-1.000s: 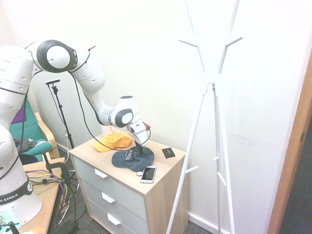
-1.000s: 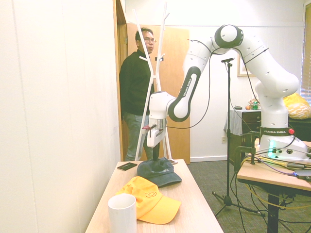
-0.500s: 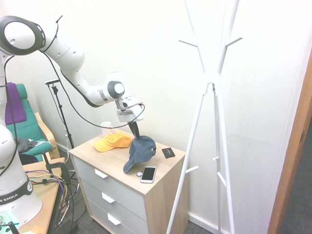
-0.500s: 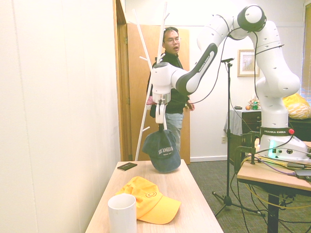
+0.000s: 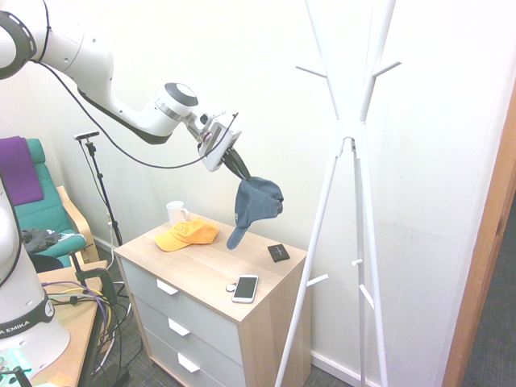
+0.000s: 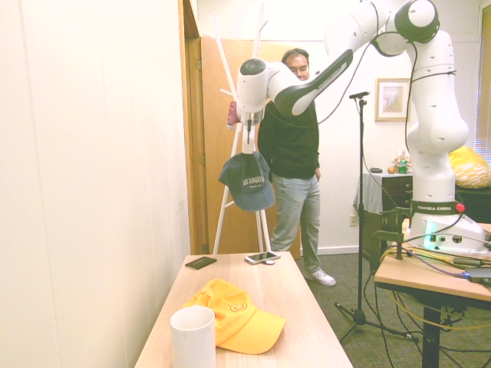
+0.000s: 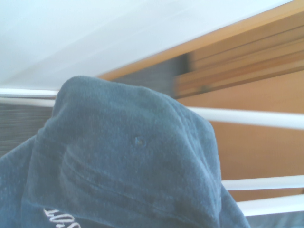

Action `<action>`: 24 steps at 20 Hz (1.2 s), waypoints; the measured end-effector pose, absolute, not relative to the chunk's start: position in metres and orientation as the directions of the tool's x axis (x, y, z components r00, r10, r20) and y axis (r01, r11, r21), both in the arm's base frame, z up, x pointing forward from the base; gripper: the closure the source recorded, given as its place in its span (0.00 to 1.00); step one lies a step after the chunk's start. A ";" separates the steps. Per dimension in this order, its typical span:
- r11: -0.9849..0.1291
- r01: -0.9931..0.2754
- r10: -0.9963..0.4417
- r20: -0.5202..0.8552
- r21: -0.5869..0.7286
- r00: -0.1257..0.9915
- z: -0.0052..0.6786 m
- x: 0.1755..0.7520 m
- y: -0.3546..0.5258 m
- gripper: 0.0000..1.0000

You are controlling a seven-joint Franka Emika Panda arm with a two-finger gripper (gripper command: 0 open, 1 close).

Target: Hang the cap

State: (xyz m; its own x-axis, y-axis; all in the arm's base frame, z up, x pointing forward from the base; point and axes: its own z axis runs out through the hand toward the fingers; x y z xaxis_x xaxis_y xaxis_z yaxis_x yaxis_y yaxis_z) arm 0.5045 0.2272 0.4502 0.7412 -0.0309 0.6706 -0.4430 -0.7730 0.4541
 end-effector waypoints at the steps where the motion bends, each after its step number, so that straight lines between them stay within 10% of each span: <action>1: -0.761 -0.451 -0.014 0.682 0.467 0.731 0.462 0.505 0.225 1.00; 24: -0.625 -0.623 0.134 0.850 0.471 0.509 0.745 0.493 0.176 1.00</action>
State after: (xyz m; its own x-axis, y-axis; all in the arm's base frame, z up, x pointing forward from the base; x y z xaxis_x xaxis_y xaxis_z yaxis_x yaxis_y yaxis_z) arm 0.4929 0.1765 0.7449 0.5090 0.1338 0.8503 -0.6226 -0.6249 0.4710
